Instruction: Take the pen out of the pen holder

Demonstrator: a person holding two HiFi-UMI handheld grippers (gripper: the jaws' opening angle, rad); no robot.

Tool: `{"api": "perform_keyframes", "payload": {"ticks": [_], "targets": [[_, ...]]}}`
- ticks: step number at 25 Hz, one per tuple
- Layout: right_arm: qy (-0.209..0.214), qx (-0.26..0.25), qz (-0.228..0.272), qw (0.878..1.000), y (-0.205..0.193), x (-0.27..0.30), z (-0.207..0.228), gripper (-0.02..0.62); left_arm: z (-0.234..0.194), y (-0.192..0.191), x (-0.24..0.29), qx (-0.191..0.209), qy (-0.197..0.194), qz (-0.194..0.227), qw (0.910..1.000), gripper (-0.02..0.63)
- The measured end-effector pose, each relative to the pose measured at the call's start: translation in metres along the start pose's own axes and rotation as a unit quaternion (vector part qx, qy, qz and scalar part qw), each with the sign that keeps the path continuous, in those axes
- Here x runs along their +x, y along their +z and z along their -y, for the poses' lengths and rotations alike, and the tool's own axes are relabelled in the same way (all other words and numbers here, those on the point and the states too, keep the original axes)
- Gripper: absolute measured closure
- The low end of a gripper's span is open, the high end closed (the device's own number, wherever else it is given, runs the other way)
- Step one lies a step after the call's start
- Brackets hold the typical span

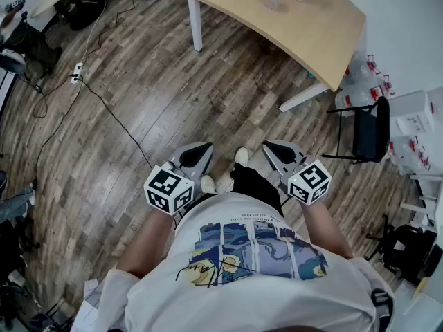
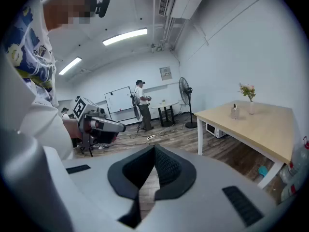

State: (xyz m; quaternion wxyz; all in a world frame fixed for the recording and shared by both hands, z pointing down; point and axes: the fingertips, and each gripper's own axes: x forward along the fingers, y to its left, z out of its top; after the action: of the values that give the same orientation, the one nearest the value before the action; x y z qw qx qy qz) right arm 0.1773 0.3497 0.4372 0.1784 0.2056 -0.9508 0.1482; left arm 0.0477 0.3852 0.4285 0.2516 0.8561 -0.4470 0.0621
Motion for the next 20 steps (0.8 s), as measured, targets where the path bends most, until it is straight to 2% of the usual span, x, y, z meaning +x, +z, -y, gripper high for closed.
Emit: {"api": "perform_keyframes", "payload": {"ticks": [7, 15, 18, 20], "targets": [[0.019, -0.008, 0.004, 1.0, 0.022, 0.031, 0.05, 0.589, -0.027, 0.025, 0.039, 0.006, 0.011, -0.002, 0.9999, 0.598], [0.04, -0.013, 0.006, 0.999, 0.071, 0.068, 0.153, 0.589, -0.059, 0.103, 0.128, 0.036, 0.018, -0.002, 0.9992, 0.598], [0.048, -0.012, 0.011, 0.999, 0.078, 0.073, 0.184, 0.585, -0.066, 0.12, 0.158, 0.039, 0.019, -0.004, 0.9991, 0.598], [0.051, -0.008, 0.012, 0.999, 0.079, 0.079, 0.208, 0.538, -0.07, 0.127, 0.178, 0.042, 0.015, -0.006, 0.999, 0.598]]}}
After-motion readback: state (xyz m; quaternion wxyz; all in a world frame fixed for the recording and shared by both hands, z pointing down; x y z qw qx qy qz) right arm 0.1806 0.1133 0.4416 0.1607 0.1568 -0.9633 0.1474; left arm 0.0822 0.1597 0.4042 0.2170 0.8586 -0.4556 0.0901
